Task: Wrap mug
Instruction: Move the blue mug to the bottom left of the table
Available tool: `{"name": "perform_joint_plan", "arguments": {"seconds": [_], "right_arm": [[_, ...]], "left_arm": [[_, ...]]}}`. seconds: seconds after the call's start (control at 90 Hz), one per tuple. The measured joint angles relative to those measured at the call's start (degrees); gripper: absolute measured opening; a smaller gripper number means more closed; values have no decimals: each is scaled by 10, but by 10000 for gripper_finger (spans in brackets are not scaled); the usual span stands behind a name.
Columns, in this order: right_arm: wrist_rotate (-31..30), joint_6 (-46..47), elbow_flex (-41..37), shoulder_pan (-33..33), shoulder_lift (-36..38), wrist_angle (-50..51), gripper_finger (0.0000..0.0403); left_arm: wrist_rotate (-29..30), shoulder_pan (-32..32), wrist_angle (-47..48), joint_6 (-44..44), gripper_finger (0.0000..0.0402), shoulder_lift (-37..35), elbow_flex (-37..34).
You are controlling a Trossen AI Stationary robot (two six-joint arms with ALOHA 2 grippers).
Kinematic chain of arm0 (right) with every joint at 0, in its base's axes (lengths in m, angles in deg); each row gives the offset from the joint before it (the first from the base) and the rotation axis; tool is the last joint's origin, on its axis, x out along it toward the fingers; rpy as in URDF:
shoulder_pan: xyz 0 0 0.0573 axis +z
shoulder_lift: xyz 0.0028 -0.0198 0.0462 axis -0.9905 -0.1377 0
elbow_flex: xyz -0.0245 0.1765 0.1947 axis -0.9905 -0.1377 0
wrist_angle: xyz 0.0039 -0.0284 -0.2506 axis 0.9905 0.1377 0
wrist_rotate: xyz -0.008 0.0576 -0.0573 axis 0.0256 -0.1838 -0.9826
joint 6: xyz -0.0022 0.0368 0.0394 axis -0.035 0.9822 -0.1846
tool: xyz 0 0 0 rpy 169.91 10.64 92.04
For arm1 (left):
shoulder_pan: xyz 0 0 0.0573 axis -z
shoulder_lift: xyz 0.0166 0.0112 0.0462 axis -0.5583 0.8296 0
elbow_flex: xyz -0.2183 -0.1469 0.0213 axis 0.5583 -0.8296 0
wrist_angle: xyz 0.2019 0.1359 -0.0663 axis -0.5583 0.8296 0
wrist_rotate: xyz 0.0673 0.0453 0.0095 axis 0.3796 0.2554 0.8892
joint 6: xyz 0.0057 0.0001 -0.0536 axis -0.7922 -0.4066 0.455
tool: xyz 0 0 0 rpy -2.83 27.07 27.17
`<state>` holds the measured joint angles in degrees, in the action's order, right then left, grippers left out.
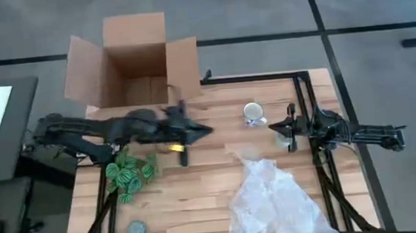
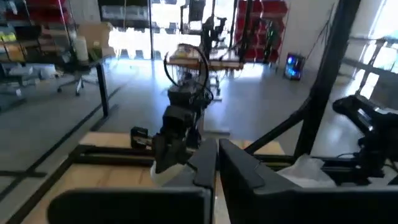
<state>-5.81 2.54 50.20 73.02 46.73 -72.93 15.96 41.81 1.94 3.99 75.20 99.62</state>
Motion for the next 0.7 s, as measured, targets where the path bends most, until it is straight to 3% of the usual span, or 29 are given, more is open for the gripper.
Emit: {"name": "perform_joint_plan", "arguments": {"seconds": [0.244,0.367,0.578,0.7], "right_arm": [[0,0,0,0,0,0,0],[0,0,0,0,0,0,0],[0,0,0,0,0,0,0],[0,0,0,0,0,0,0]], "left_arm": [[-12,-30,119,41,3,198,206],[-63,-48,173,63,30,278,296],[-87,-82,244,3,99,371,383],[-87,-103,287,-21,128,398,395]]}}
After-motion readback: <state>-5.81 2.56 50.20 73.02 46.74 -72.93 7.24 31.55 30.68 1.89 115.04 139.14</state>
